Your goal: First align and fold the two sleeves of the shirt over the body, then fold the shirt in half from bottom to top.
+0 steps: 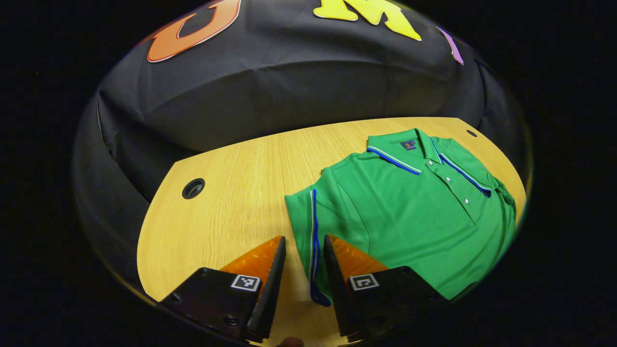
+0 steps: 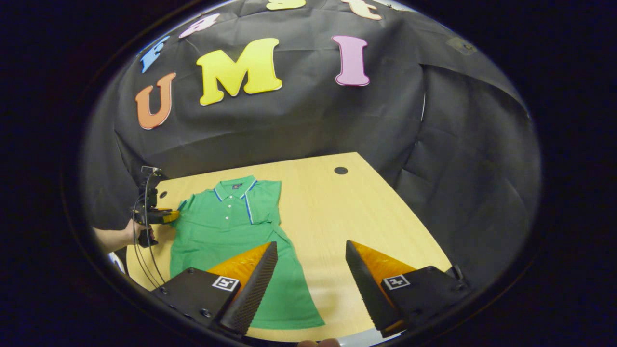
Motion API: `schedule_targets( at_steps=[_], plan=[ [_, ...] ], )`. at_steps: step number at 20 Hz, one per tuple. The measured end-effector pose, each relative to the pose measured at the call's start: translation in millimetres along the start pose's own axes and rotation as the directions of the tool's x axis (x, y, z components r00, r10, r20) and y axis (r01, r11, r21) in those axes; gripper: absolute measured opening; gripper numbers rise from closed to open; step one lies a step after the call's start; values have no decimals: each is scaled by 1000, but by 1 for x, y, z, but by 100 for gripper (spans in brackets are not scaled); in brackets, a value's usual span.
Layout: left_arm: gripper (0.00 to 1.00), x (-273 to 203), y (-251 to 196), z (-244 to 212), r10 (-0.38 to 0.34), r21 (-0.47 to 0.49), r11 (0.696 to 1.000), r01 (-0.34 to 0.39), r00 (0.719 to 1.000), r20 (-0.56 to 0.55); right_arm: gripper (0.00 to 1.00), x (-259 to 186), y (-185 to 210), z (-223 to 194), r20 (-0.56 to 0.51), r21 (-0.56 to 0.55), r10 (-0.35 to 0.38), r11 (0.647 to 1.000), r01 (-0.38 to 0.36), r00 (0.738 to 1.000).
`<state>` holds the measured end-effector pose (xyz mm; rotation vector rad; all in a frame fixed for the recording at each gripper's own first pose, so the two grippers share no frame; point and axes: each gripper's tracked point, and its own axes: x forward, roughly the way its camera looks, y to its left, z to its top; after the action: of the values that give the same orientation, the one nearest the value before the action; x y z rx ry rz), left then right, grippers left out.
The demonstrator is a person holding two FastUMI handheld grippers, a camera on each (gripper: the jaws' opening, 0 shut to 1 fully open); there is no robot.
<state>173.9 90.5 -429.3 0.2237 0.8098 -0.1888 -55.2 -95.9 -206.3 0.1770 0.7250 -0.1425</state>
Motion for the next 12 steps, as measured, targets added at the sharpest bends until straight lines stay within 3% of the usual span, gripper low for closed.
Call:
schedule_targets(
  at_steps=[2,3,7,9,12],
  plan=[
    [36,1,-1,-1,-5,-1,1000,5,1000,-4,89,3,-1,-2,-8,6,6,1000,-6,1000],
    [29,2,-3,-3,-5,2,1000,5,1000,-10,92,4,0,-3,-11,6,10,1000,-10,1000],
    [11,4,-6,1,-4,15,1000,4,1000,-8,92,13,3,-10,-33,-3,22,1000,-23,999],
    [4,0,-5,7,4,12,1000,-4,1000,8,92,17,4,-10,-34,-17,29,999,-30,999],
    [4,-10,-9,23,-7,16,1000,6,999,48,93,17,6,-1,-11,-18,39,999,-39,999]
  ],
)
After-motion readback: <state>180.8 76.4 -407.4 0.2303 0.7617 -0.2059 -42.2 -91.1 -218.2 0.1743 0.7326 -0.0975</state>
